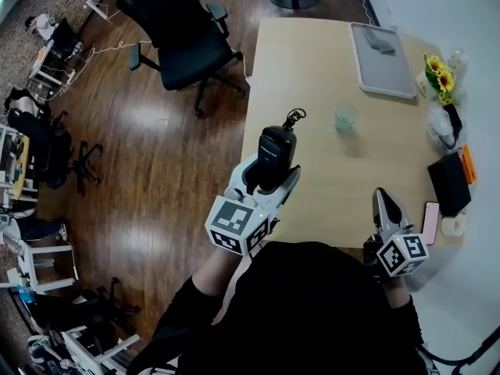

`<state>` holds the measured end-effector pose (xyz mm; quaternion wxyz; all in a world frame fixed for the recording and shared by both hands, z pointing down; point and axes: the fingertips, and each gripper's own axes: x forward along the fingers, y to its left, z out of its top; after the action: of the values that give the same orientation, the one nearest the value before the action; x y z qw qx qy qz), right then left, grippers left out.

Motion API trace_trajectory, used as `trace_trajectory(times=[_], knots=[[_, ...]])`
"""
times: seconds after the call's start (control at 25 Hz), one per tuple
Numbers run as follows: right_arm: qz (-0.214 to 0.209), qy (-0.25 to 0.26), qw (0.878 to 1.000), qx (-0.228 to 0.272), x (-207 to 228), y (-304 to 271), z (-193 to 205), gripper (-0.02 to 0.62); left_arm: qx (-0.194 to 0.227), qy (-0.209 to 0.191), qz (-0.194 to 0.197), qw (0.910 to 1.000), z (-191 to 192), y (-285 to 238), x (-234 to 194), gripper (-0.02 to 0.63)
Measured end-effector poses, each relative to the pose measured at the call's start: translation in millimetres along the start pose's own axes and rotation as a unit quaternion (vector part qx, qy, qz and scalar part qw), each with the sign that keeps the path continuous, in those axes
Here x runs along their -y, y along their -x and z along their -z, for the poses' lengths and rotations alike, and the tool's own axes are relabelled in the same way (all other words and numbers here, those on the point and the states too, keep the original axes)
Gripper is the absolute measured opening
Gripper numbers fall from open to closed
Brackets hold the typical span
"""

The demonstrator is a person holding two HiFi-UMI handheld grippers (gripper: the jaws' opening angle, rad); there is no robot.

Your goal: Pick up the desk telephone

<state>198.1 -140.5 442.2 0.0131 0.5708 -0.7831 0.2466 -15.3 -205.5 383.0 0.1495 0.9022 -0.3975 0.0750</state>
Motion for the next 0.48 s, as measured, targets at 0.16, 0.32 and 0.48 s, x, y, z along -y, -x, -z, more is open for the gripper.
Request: trace_trajectory(times=[0.16, 0.32, 0.48], knots=[[-0.003, -0.002, 1.000, -0.003, -1, -4, 1, 0.002, 0.006, -0.035, -0.030, 0.9989, -14, 5, -2, 0.262], [-0.012, 0.001, 1.000, -0.003, -7, -7, 3, 0.002, -0.019, -0.055, -0.057, 0.9967, -6, 9, -6, 0.261], [-0.012, -0.002, 1.000, -0.005, -8, -9, 4, 0.002, -0.061, -0.094, -0.091, 0.9896, 8, 9, -16, 0.261]])
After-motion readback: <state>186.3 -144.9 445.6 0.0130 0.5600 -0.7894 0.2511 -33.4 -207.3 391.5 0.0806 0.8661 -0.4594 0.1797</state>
